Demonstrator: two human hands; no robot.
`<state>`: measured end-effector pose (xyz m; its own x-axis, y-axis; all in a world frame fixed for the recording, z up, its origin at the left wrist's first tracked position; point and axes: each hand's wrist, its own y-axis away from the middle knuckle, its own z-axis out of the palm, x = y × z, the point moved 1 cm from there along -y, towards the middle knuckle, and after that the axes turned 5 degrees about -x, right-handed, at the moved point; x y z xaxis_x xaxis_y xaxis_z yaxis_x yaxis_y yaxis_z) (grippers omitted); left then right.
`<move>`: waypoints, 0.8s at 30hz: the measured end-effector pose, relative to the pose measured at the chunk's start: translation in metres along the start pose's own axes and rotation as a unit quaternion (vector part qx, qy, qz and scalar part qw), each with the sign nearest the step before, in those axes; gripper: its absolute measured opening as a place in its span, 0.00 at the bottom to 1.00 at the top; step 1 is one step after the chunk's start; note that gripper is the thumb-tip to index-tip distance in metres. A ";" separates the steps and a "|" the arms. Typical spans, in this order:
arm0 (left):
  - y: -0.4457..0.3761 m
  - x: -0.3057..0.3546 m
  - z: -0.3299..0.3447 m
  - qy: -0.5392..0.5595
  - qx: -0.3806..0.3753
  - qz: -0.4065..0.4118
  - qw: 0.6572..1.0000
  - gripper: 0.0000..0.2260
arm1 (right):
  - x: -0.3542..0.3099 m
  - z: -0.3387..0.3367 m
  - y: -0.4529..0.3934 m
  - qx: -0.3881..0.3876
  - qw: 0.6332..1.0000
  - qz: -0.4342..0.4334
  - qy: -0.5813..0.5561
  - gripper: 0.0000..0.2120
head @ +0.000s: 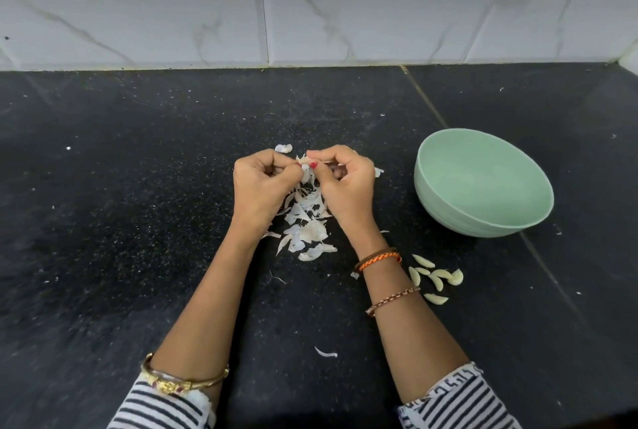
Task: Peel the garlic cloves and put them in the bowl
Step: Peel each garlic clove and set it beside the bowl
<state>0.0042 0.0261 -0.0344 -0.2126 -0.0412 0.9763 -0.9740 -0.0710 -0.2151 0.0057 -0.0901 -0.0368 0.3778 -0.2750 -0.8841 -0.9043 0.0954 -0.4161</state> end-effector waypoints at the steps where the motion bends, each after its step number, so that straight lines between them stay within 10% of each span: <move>1: 0.000 0.001 0.000 0.005 0.001 0.000 1.000 0.06 | -0.003 -0.001 -0.001 -0.017 0.998 0.027 -0.045 0.08; 11: -0.004 -0.001 -0.013 0.004 0.026 0.018 1.000 0.06 | -0.010 -0.006 -0.001 0.084 0.946 0.153 -0.274 0.10; 17: -0.001 -0.003 -0.006 -0.055 -0.008 0.057 0.997 0.21 | -0.003 0.003 0.002 0.036 0.997 0.037 -0.064 0.07; 24: -0.002 -0.002 -0.009 -0.060 -0.013 0.087 0.994 0.05 | -0.001 0.002 0.002 0.022 1.000 0.017 0.001 0.06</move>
<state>0.0058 0.0350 -0.0355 -0.3697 -0.1688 0.9137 -0.9250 -0.0259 -0.3790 0.0036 -0.0873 -0.0374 0.3465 -0.2732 -0.8974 -0.9071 0.1461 -0.3947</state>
